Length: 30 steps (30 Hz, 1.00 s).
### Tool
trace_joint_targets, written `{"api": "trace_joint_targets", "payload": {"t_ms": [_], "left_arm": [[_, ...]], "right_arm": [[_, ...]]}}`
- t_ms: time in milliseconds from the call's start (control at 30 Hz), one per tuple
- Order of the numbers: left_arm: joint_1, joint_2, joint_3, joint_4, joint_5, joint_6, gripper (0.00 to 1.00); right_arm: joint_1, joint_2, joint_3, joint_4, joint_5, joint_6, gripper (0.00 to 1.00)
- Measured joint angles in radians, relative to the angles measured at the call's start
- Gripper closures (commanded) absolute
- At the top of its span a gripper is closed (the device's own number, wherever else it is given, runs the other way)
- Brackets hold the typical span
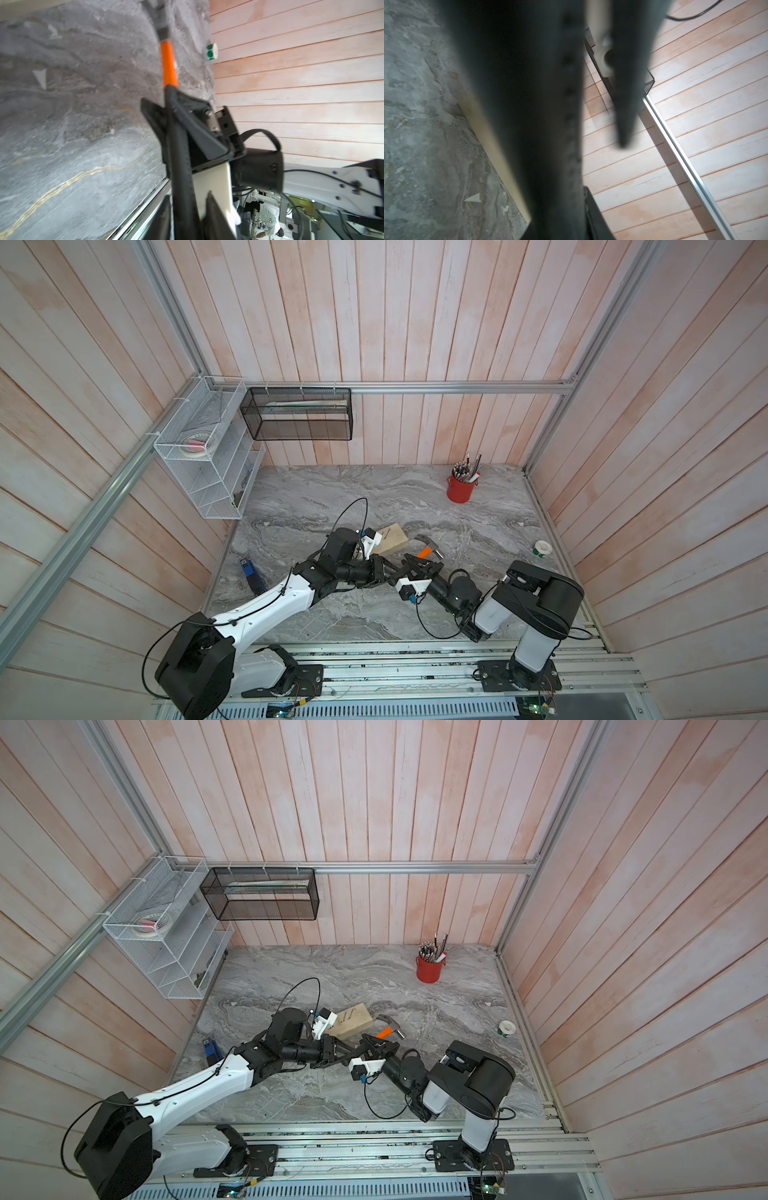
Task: Use a claw hammer to pull out a nail
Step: Pick up the hammer at the center of the board.
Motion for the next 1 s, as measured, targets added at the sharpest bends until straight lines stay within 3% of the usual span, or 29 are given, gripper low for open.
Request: {"api": "trace_joint_targets", "payload": {"t_ms": [100, 300, 533, 733, 867, 1000], "left_arm": [[0.029, -0.051, -0.004, 0.095, 0.005, -0.001, 0.30], [0.096, -0.162, -0.013, 0.269, 0.002, -0.001, 0.18], [0.113, -0.238, -0.060, 0.347, -0.069, 0.129, 0.16], [0.104, -0.227, -0.181, 0.450, -0.084, 0.274, 0.21], [0.026, -0.152, -0.203, 0.489, -0.087, 0.381, 0.21], [-0.082, -0.034, -0.178, 0.509, -0.092, 0.459, 0.22]], "right_arm": [[0.003, -0.012, -0.019, -0.029, -0.020, 0.063, 1.00], [-0.023, -0.178, -0.040, -0.151, -0.071, 0.225, 1.00], [-0.113, -0.493, -0.028, -0.446, -0.188, 0.504, 1.00], [-0.235, -0.704, 0.077, -0.764, -0.323, 0.775, 1.00], [-0.291, -0.781, 0.103, -0.863, -0.412, 0.922, 1.00], [-0.305, -0.785, 0.138, -0.941, -0.419, 1.059, 1.00]]}}
